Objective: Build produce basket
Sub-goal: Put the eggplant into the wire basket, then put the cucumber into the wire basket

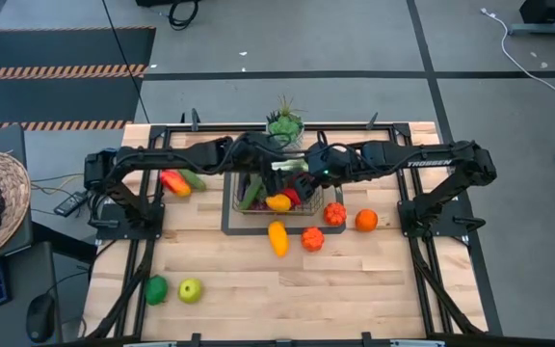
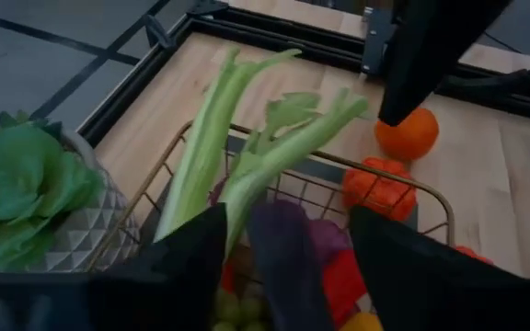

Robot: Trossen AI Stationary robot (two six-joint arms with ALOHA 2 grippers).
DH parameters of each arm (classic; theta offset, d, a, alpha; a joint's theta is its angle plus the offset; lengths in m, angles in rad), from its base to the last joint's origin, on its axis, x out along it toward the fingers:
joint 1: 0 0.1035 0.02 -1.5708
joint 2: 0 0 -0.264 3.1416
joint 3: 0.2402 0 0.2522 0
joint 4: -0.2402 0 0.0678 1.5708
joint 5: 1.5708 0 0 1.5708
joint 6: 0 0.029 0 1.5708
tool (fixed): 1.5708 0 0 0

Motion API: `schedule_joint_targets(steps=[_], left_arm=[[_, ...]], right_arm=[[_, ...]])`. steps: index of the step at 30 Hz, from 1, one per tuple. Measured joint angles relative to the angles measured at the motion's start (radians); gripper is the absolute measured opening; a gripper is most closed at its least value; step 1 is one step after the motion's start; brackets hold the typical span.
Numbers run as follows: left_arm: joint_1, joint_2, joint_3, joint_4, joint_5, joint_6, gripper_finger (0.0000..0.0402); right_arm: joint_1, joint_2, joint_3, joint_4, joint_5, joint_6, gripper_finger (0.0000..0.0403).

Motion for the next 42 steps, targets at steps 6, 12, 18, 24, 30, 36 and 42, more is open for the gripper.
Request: schedule_joint_targets(steps=[6, 12, 18, 24, 30, 36, 42], left_arm=[[0.042, -0.021, 0.000, -0.069, 0.002, -0.005, 0.0292], [0.139, -0.096, 0.001, -0.289, -0.003, -0.070, 0.0296], [0.241, -0.149, 0.001, -0.394, -0.033, -0.169, 0.0287], [0.338, -0.155, 0.001, -0.529, -0.075, -0.277, 0.0286], [0.403, -0.155, -0.008, -0.705, -0.193, -0.453, 0.0286], [0.463, -0.155, -0.008, -0.931, -0.362, -0.659, 0.0286], [0.487, -0.151, -0.008, -0.973, -0.361, -0.670, 0.0286]], right_arm=[[0.000, 0.000, 0.000, -0.001, 0.022, 0.004, 0.0334], [-0.002, 0.002, 0.000, 0.000, 0.031, 0.001, 0.0334], [-0.003, 0.003, 0.000, 0.000, 0.087, -0.006, 0.0334], [-0.002, 0.003, 0.000, 0.003, 0.097, -0.026, 0.0334], [-0.002, 0.003, 0.000, 0.004, 0.097, -0.042, 0.0334], [-0.002, 0.003, 0.000, 0.004, 0.097, -0.049, 0.0334], [-0.006, 0.003, 0.000, 0.006, 0.098, -0.065, 0.0334]])
